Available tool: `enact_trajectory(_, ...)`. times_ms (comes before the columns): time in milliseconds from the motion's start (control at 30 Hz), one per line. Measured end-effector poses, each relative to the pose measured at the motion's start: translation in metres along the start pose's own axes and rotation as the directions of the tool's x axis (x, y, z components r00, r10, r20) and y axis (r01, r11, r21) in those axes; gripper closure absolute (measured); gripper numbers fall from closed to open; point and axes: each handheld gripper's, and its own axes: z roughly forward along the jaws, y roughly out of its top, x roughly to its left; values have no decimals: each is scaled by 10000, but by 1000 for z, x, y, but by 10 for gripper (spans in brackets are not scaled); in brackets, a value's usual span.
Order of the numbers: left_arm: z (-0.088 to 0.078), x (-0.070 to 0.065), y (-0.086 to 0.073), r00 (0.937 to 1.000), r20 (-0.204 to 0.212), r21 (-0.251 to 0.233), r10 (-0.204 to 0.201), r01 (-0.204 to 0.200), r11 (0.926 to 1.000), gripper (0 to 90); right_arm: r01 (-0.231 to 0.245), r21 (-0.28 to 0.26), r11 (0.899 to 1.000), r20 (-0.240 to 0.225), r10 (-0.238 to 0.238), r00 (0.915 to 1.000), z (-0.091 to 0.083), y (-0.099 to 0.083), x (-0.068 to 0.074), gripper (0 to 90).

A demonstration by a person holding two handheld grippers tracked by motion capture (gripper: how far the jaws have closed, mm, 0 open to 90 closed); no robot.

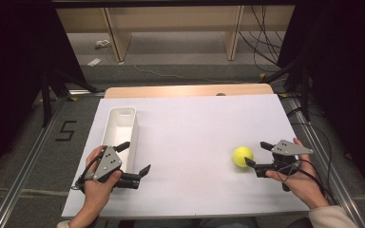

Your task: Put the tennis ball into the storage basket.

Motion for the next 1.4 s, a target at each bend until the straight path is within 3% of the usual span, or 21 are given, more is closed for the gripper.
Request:
enact_trajectory(700,0,-1,0,10000,-6,-29,-17,17,10000,0,62,880,9961,57,-68,10000,37,2,-1,157)
enact_trajectory(833,0,-1,0,10000,-7,-38,-17,17,10000,0,128,1332,9910,3,-130,9999,47,0,0,156)
enact_trajectory(1400,-1,0,1,10000,2,-27,2,-2,10000,0,127,2213,9751,-72,-114,9999,61,-5,0,166)
